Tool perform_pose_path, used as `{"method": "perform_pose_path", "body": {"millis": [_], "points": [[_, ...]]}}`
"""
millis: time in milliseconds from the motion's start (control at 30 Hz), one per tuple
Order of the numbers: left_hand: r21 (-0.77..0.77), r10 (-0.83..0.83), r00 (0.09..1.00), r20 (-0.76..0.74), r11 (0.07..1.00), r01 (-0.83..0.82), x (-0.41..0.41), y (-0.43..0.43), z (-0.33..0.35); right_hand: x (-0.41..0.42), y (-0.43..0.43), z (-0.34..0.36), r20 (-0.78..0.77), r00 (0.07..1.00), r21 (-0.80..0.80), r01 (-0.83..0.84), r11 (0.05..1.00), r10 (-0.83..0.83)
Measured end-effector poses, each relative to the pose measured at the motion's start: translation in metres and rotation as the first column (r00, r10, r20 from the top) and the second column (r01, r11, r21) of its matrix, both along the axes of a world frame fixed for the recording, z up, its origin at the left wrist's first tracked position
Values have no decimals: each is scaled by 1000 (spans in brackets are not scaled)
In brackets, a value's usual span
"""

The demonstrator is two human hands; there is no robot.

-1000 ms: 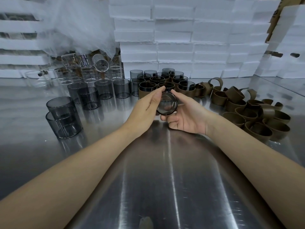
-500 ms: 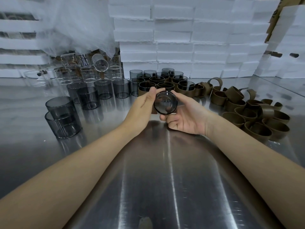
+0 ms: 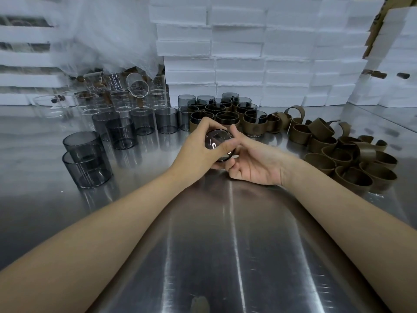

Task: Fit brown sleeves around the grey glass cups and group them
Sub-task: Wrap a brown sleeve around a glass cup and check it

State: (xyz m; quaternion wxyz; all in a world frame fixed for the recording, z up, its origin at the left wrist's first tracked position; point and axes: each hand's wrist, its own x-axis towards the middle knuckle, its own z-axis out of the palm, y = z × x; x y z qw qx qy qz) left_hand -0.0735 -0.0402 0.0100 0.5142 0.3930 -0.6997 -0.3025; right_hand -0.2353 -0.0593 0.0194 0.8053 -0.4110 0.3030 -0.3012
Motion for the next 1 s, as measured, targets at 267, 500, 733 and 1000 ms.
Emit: {"method": "perform_pose_path", "body": {"millis": [267,500,733,1000], "points": [[-90,103,993,53,991,-98,0,-3,0,1,3,1,-8,1000,-24,-21,1000,20],[-98,88,993,79,992,-80,2,-5,-4,3,8,0,-17,999,-94,38,995,-40],[-89,48,992,114,995,-38,1,-6,-3,0,6,2,19,997,-91,77,993,-76],[-202,124,992,-11,972,-123,2,-4,1,9,6,-1,-65,965,-298,222,928,-252]]}}
